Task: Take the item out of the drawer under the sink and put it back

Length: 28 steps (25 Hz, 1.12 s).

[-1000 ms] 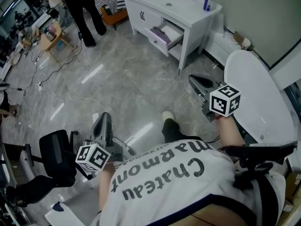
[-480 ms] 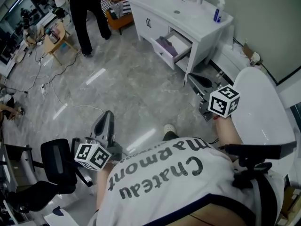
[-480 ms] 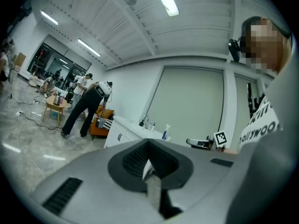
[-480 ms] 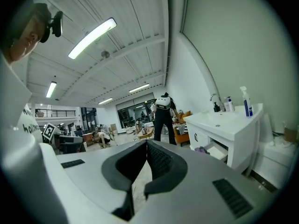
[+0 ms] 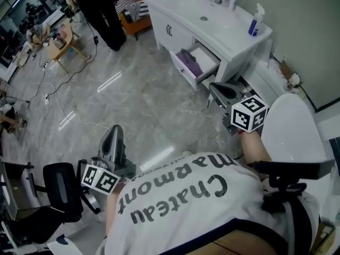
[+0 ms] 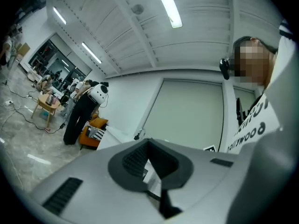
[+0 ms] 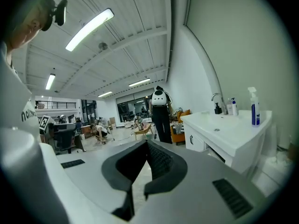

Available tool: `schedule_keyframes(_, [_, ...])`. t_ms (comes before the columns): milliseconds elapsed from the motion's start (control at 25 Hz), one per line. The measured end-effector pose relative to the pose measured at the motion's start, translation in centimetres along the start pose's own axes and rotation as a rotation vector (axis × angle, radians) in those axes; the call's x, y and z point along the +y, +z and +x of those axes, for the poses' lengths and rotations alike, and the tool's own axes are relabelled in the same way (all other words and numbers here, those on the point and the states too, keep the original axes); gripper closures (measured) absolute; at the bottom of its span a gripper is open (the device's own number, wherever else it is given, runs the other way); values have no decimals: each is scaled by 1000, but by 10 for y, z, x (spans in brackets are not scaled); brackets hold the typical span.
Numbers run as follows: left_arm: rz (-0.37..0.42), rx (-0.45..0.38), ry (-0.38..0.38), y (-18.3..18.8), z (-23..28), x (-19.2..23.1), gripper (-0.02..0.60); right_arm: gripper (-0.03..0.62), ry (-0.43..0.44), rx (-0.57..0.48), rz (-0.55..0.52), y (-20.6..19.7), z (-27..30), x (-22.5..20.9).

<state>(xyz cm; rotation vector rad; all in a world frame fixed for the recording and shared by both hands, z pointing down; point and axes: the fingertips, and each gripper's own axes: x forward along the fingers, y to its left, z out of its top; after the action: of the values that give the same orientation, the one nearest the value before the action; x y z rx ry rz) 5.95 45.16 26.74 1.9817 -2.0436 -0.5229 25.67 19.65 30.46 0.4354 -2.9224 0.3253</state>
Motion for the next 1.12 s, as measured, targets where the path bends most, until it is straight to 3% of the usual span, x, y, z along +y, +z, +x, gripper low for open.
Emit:
schedule_keyframes(160, [-52,-9,15,-3,29,14,572,582,2,33,-21,1,21,-24])
schedule_keyframes(440, [-50,41,12,-20,59,22,572,582,-11,85,-33,-3,43,-51])
schedule_keyframes(800, [27,129,12,-33,97,31,572,582,-54,61,35,-9,43,-88])
schedule_keyframes(1120, [18,165,27,-38,109,45,572,582,-76,76,54,-19,50,-96])
